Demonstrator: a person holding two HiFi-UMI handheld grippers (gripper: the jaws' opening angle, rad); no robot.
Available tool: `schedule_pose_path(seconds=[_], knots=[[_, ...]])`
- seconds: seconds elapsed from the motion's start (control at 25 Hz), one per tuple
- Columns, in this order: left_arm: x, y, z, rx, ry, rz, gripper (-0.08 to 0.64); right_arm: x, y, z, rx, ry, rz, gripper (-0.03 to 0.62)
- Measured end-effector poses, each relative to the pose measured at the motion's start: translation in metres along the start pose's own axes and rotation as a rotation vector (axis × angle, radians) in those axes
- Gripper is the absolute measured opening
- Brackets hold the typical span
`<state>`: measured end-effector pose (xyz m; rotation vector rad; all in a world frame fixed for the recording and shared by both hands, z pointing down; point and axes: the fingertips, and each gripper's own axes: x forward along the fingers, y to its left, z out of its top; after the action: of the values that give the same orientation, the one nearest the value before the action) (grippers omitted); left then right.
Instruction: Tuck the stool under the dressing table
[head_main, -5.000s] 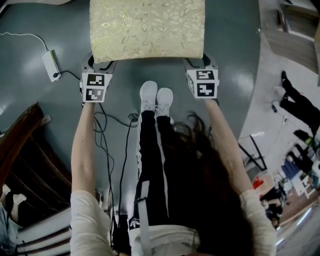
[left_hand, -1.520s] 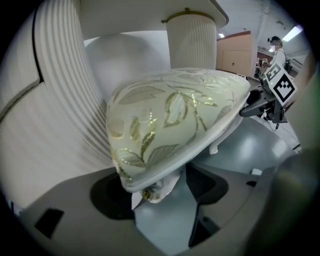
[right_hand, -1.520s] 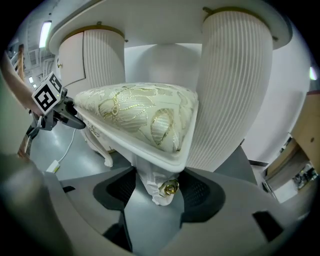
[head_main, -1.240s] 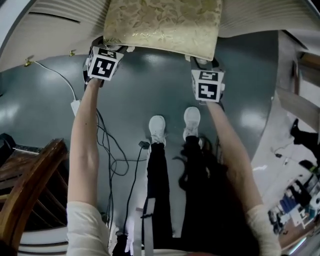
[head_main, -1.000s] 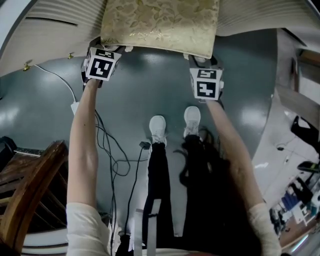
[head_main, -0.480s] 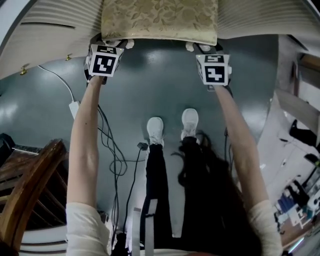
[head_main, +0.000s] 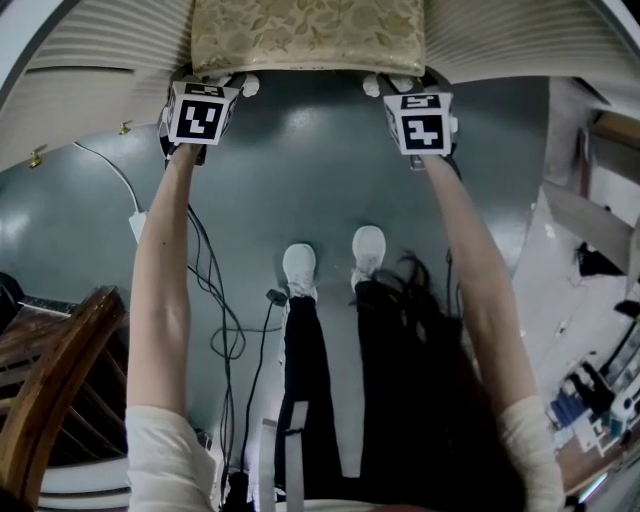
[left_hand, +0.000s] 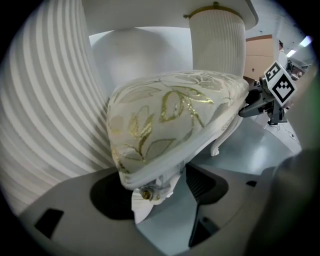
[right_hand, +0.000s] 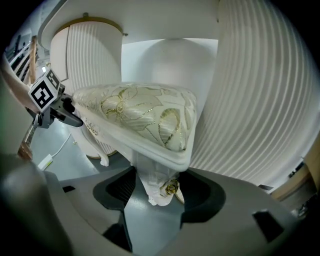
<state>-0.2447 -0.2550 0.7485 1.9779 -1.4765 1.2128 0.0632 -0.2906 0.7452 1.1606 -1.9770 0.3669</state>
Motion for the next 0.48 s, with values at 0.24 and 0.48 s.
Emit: schedule_pose_path(seconds=[0.24, 0.48], knots=[[0.012, 0.000, 0.001, -0.005, -0.039, 0.008, 0.321, 0.012, -0.003, -0.001, -0.016, -0.003, -0.005, 0.273], [0.019, -0.002, -0.007, -0.013, -0.019, 0.008, 0.321, 0.023, -0.005, -0.004, -0.035, 0.005, -0.022, 0.273]])
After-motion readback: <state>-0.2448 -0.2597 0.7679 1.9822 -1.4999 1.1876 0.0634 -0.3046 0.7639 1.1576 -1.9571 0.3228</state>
